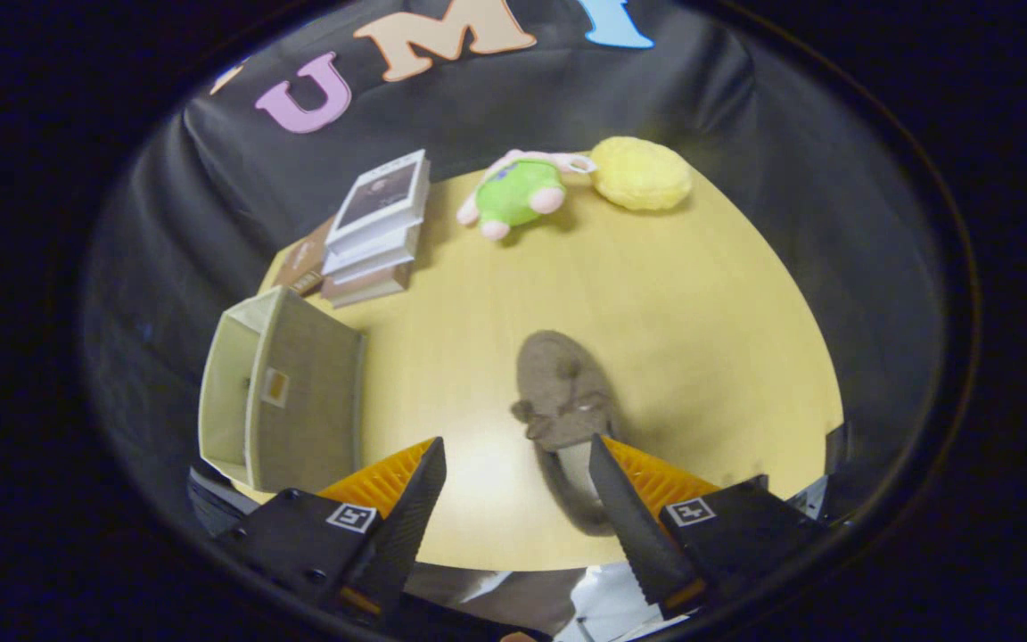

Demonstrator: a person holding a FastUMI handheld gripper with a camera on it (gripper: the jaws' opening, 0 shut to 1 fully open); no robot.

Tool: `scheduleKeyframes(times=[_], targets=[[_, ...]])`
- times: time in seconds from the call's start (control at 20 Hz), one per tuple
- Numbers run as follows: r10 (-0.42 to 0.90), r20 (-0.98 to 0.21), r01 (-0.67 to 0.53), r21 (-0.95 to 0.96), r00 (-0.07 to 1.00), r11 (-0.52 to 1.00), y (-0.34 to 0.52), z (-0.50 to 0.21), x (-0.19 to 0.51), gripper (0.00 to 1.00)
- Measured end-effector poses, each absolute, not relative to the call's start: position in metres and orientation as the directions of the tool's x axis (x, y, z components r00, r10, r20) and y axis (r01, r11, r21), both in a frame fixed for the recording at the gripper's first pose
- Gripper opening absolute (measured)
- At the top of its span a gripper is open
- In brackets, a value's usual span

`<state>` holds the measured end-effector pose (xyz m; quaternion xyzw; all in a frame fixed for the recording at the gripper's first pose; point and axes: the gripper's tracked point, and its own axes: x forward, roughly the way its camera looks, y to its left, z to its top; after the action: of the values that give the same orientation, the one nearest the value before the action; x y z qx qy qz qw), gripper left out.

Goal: Open the storage box then place both shoes into the box .Put the left shoe in first, then the right shoe, with the right side of both shoes facing outward in a uniform manner.

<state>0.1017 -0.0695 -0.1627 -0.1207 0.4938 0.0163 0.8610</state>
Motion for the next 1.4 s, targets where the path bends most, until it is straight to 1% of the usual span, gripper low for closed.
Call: scheduleKeyframes(times=[0.15,0.3,0.45,0.55,0.75,0.85,0.9,0.95,1.0,1.05,1.15,1.4], targets=[[-0.184,-0.852,-0.134,-0.282,0.490,0.950,-0.116,-0.177,0.107,1.00],[-0.224,-0.875,-0.118,-0.300,0.428,0.947,-0.143,-0.199,0.108,0.99],[-0.284,-0.878,-0.136,-0.359,0.385,0.923,-0.169,-0.216,0.106,0.79],[-0.345,-0.858,-0.141,-0.423,0.381,0.895,-0.182,-0.222,0.108,0.65],[-0.335,-0.871,-0.173,-0.416,0.360,0.893,-0.170,-0.233,0.105,0.37],[-0.377,-0.862,-0.185,-0.454,0.338,0.872,-0.169,-0.235,0.100,0.22],[-0.399,-0.851,-0.177,-0.475,0.341,0.862,-0.169,-0.235,0.101,0.19],[-0.410,-0.845,-0.185,-0.489,0.344,0.852,-0.168,-0.237,0.101,0.10],[-0.421,-0.836,-0.182,-0.502,0.351,0.846,-0.168,-0.235,0.100,0.10],[-0.423,-0.832,-0.171,-0.504,0.357,0.847,-0.167,-0.235,0.100,0.05],[-0.405,-0.835,-0.146,-0.484,0.373,0.863,-0.165,-0.233,0.099,0.05],[-0.321,-0.864,0.027,-0.338,0.388,0.941,-0.154,-0.231,0.097,0.04]])
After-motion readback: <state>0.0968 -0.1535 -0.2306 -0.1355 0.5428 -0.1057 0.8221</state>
